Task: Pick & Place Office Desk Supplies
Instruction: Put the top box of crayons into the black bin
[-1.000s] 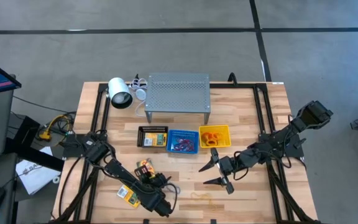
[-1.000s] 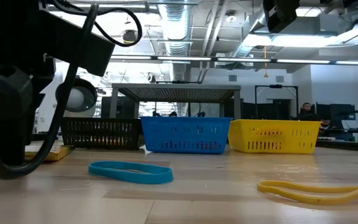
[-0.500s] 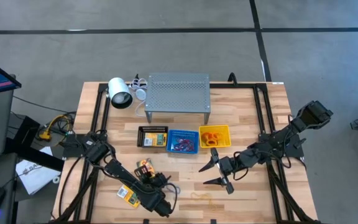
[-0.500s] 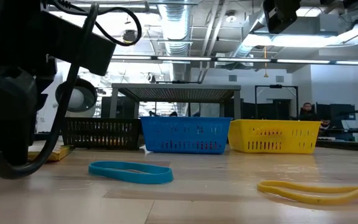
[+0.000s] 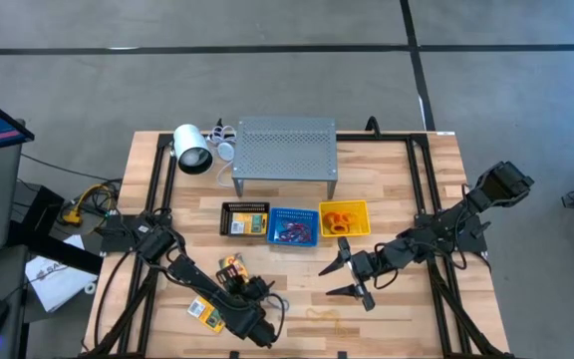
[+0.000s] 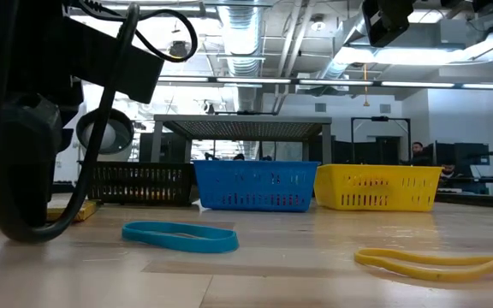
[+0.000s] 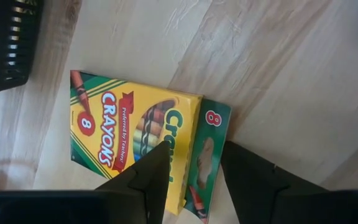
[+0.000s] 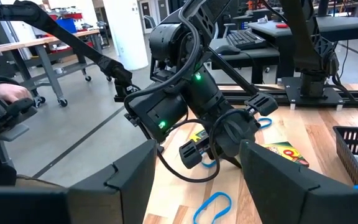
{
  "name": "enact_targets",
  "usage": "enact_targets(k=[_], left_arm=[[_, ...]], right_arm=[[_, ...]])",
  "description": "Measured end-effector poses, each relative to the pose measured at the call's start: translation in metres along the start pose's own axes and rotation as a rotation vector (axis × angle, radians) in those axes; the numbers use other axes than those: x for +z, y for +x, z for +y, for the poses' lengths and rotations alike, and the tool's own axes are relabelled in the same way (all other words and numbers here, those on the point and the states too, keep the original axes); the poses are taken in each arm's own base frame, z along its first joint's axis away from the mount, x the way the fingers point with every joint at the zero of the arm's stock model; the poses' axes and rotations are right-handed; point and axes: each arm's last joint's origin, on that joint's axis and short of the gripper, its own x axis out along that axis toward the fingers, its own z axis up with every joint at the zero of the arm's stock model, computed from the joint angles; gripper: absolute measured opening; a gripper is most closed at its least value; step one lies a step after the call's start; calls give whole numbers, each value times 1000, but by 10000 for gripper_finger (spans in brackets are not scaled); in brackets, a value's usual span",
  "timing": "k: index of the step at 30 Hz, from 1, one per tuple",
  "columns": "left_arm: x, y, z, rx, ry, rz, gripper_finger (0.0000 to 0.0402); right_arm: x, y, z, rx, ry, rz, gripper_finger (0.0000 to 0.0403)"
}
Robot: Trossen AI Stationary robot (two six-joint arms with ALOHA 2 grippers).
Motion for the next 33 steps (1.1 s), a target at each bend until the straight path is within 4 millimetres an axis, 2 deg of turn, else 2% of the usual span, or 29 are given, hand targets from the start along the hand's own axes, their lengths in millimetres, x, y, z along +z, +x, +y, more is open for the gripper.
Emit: enact_targets(k=[17, 33], left_arm=[[0, 0, 1, 3, 4, 11, 139], [6, 4, 5, 10, -10, 58, 57]], right_arm=[[0, 0, 0, -1, 2, 0, 226], [-1, 0, 0, -2, 0, 7, 227]])
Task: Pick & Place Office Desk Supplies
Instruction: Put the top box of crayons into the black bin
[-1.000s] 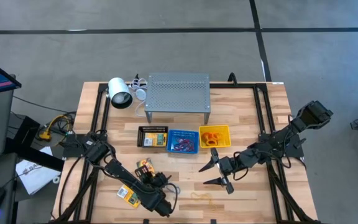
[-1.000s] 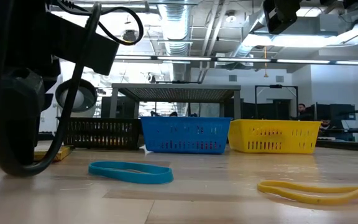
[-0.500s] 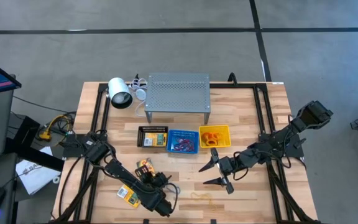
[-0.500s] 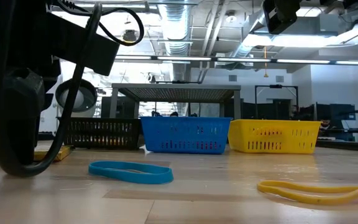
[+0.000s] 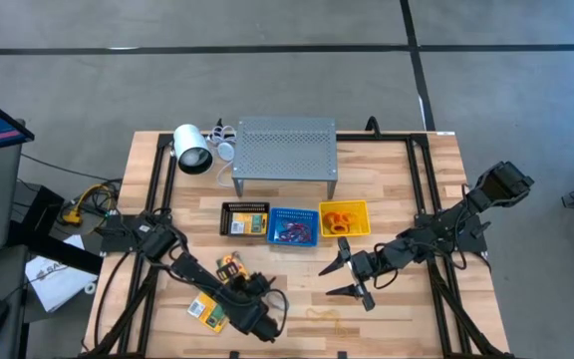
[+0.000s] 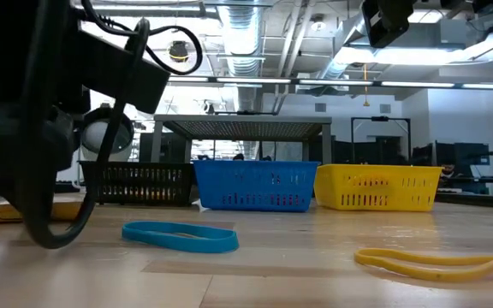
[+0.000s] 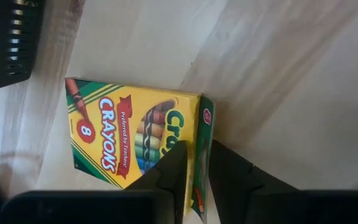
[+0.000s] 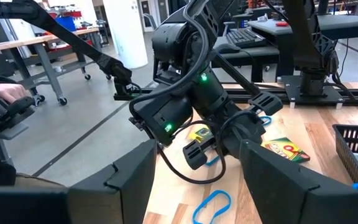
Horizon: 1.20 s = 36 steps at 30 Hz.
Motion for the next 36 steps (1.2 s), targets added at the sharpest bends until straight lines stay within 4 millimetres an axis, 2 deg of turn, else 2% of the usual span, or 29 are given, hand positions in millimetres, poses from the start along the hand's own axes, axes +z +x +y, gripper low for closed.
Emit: enact_targets(k=[13, 21, 28, 36], left_arm=[[4, 1, 2, 6, -2, 15, 8], [6, -1, 9, 34, 0, 32, 2], [14, -37, 37, -35, -50, -51, 2], [14, -77, 66, -153, -58, -126, 2]], right_arm=[[-2, 0, 0, -2, -3, 17, 227], [-2, 0, 0, -3, -11, 20, 227], [-2, 0, 0, -3, -10, 16, 227], [-2, 0, -1, -4, -37, 19, 227]])
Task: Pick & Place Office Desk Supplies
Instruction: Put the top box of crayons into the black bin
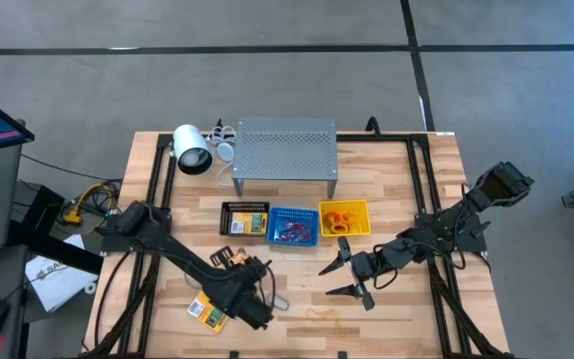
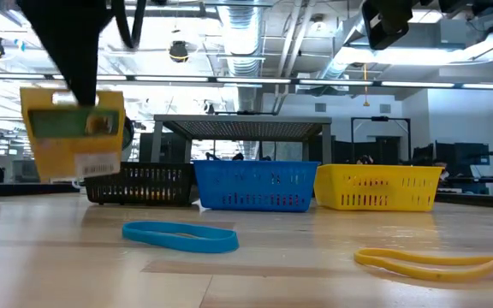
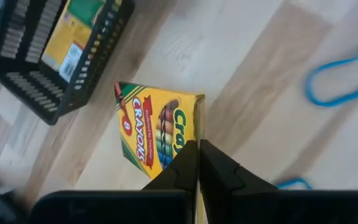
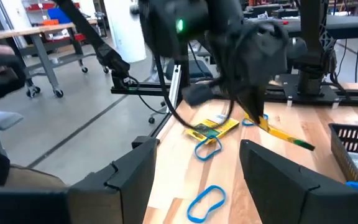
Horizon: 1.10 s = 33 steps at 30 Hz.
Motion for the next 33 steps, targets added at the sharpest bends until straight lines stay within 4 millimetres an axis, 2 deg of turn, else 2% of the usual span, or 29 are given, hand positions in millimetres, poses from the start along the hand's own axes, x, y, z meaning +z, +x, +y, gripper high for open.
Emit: enact_targets(k=[4, 9, 14, 21, 25, 29, 33], left_arm=[[5, -18, 8, -82, 25, -62, 2], [13, -41, 14, -232, 71, -169, 1], [21, -60, 18, -360, 108, -268, 1], [24, -68, 19, -404, 151, -316, 1], [23, -68, 19, -409, 158, -311, 1], [23, -68, 19, -409, 168, -313, 1], [24, -68, 18, -411, 186, -323, 1]], right_arm=[[-1, 1, -4, -15, -21, 12, 227], [-6, 4, -19, -73, -31, 63, 227], [-11, 19, -32, -117, -93, 95, 227], [-9, 59, -42, -82, -207, 91, 227], [-5, 74, -51, -107, -247, 82, 227], [2, 87, -58, -34, -239, 60, 227], [-1, 99, -58, -5, -233, 69, 227]])
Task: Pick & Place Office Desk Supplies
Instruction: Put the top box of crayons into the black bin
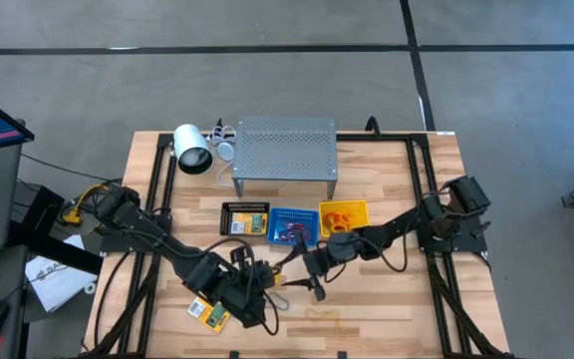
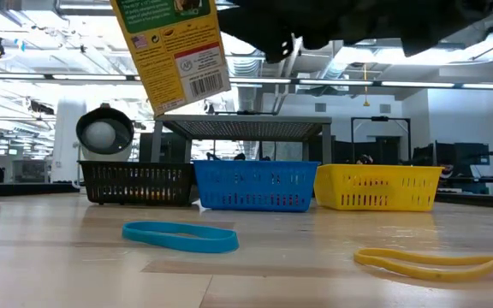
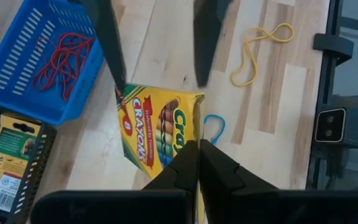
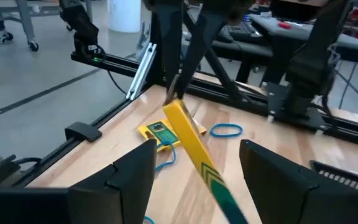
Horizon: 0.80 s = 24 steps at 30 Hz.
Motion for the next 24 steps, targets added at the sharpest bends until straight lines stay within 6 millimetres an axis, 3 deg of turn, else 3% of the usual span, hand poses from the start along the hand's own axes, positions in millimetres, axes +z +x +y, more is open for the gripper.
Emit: enact_targets(k=[12, 24], left_arm=[[3, 1, 0, 8, 12, -34, 2], [6, -3, 0, -4, 17, -67, 2]], right_arm=[[3, 9, 4, 49, 24, -15, 206], [0, 9, 1, 45, 30, 12, 50]])
